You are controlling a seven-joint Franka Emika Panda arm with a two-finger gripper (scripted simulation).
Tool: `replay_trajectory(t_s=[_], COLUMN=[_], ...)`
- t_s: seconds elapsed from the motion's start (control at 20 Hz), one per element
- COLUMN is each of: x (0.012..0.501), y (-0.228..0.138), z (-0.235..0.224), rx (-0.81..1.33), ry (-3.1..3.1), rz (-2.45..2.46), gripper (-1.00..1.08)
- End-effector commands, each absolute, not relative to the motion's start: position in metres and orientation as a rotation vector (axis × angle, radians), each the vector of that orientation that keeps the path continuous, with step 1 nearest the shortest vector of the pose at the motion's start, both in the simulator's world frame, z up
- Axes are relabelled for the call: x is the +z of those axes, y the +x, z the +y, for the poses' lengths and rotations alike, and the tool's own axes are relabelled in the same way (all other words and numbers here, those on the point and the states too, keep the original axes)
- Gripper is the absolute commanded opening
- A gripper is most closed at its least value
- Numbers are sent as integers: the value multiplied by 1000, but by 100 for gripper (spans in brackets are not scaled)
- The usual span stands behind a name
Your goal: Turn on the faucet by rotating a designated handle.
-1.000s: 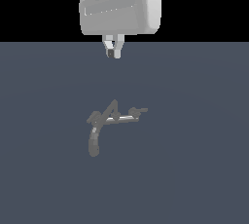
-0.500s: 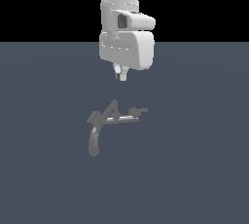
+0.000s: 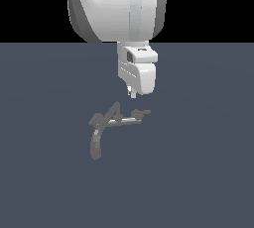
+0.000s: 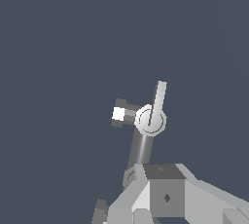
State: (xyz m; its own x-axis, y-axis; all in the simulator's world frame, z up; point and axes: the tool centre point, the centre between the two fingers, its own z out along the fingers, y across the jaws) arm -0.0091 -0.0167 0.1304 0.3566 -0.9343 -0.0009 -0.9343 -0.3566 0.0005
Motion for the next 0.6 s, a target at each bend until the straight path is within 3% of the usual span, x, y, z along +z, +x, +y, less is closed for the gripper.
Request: replay_trajectory(t_s=[0.0,0.55], x=[114,67], y=[1,27], z=[-25,-53], rx=[-1,-2], ry=[-2536,-2373], rz=[1856,2061], gripper=[-100,-100])
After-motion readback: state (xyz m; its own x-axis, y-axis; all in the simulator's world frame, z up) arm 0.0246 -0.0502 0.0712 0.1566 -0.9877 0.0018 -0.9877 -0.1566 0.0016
